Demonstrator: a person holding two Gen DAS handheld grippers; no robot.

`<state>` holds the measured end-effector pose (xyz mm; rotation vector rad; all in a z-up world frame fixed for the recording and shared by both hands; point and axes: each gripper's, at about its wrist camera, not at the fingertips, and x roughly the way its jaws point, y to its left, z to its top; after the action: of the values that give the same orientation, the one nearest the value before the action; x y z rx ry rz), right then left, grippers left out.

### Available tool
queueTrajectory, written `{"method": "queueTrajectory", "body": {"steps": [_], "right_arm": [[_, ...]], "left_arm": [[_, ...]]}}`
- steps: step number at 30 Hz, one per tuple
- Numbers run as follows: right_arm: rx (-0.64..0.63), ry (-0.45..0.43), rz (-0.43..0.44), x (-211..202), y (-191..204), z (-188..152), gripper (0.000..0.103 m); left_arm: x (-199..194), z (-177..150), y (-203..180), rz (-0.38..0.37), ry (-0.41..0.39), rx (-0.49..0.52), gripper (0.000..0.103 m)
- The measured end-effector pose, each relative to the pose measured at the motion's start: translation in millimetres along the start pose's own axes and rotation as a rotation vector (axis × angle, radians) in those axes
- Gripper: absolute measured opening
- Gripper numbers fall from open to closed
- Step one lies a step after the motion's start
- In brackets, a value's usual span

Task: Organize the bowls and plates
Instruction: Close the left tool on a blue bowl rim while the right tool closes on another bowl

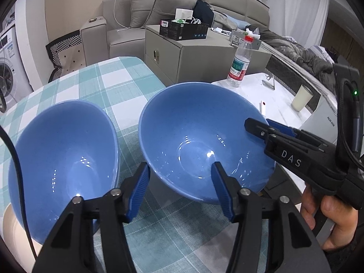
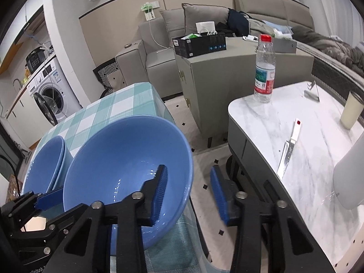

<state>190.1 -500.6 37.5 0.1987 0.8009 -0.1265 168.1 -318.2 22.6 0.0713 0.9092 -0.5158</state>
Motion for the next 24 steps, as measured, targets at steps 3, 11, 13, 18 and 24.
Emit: {"method": "queueTrajectory", "body": {"steps": [3, 11, 13, 18, 24], "right_arm": [[-0.009, -0.003, 0.004, 0, 3, 0, 0.029], [-0.023, -0.011, 0.004, -1, 7, -1, 0.022], [-0.022, -0.015, 0.003, -2, 6, 0, 0.021], [-0.026, -0.019, -0.002, -4, 6, -1, 0.021], [-0.032, -0.029, -0.006, -11, 10, 1, 0.021]], "left_arm": [[1, -1, 1, 0.005, -0.003, 0.009, 0.041], [1, -1, 2, 0.011, -0.006, 0.017, 0.037], [1, -1, 3, 0.010, -0.005, 0.018, 0.037], [0, -1, 3, 0.009, -0.004, 0.018, 0.037], [-5, 0, 2, 0.005, -0.016, 0.017, 0.037]]}}
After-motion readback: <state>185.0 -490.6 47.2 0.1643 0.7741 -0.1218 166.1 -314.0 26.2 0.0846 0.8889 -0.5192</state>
